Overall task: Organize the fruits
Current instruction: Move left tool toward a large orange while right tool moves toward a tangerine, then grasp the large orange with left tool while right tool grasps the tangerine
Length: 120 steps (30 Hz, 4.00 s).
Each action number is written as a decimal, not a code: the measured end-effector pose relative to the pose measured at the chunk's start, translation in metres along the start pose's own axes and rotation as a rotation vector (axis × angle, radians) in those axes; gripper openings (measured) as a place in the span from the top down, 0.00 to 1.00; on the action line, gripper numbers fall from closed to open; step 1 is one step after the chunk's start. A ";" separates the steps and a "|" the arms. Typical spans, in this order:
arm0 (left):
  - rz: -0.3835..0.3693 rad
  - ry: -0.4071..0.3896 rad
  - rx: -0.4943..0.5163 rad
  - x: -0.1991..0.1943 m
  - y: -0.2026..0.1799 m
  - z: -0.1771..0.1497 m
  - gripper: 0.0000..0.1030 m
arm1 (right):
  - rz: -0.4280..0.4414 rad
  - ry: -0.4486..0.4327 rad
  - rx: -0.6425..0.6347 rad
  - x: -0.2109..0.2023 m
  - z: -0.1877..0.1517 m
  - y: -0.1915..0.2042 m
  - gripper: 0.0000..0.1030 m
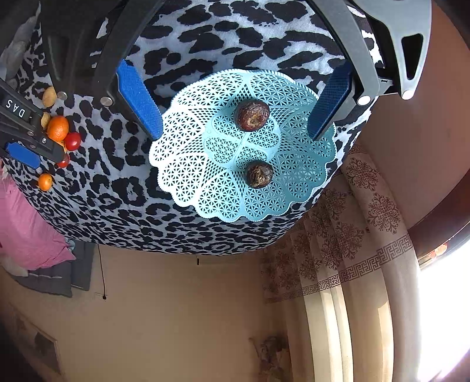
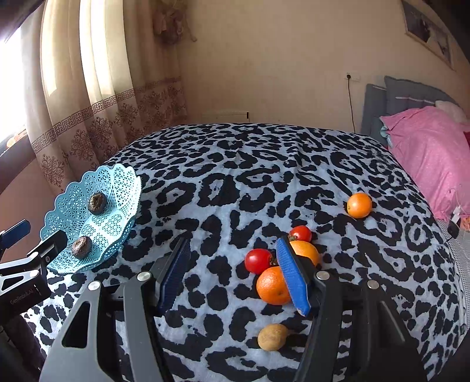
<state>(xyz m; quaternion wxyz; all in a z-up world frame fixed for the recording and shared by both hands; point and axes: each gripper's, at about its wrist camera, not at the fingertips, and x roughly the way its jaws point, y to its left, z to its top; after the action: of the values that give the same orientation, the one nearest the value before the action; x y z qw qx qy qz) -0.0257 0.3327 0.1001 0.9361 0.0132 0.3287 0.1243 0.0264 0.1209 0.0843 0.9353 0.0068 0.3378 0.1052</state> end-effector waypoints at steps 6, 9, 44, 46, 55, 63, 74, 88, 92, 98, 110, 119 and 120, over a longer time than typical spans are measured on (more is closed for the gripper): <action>-0.027 0.013 0.070 0.001 -0.036 0.004 0.03 | -0.022 -0.006 0.045 -0.005 -0.004 -0.035 0.37; -0.042 0.014 0.088 -0.001 -0.049 0.006 0.03 | -0.023 -0.014 0.084 -0.011 -0.007 -0.057 0.34; -0.378 0.216 0.193 0.053 -0.183 -0.008 0.10 | -0.081 0.029 0.240 -0.016 -0.067 -0.157 0.29; -0.391 0.229 0.195 0.057 -0.190 -0.011 0.15 | -0.081 0.032 0.234 -0.014 -0.067 -0.156 0.29; -0.473 0.252 0.173 0.064 -0.202 -0.010 0.32 | -0.084 0.032 0.225 -0.013 -0.068 -0.153 0.29; -0.557 0.309 0.109 0.069 -0.201 -0.015 0.49 | -0.084 0.038 0.224 -0.012 -0.068 -0.153 0.29; -0.583 0.306 0.097 0.064 -0.198 -0.017 0.62 | -0.083 0.049 0.224 -0.008 -0.069 -0.153 0.29; -0.512 0.216 0.093 0.038 -0.170 -0.006 0.62 | -0.067 0.085 0.140 0.000 -0.069 -0.137 0.49; -0.502 0.207 0.078 0.037 -0.160 -0.006 0.62 | -0.065 0.100 0.108 0.003 -0.070 -0.131 0.61; -0.471 0.180 0.057 0.032 -0.141 -0.004 0.62 | -0.052 0.096 0.117 0.002 -0.070 -0.133 0.63; -0.325 0.086 -0.027 0.025 -0.073 0.009 0.62 | -0.043 0.052 0.192 -0.015 -0.060 -0.145 0.66; -0.250 0.059 -0.125 0.032 -0.010 0.014 0.62 | -0.076 0.047 0.158 -0.020 -0.052 -0.133 0.69; -0.240 0.054 -0.132 0.033 -0.004 0.014 0.62 | -0.082 0.055 0.157 -0.019 -0.053 -0.132 0.69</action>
<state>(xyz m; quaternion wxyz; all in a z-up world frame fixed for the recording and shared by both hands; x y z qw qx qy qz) 0.0083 0.3378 0.0909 0.9338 -0.0911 0.3443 0.0330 0.0036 -0.0155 0.0442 0.9258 0.0635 0.3705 0.0400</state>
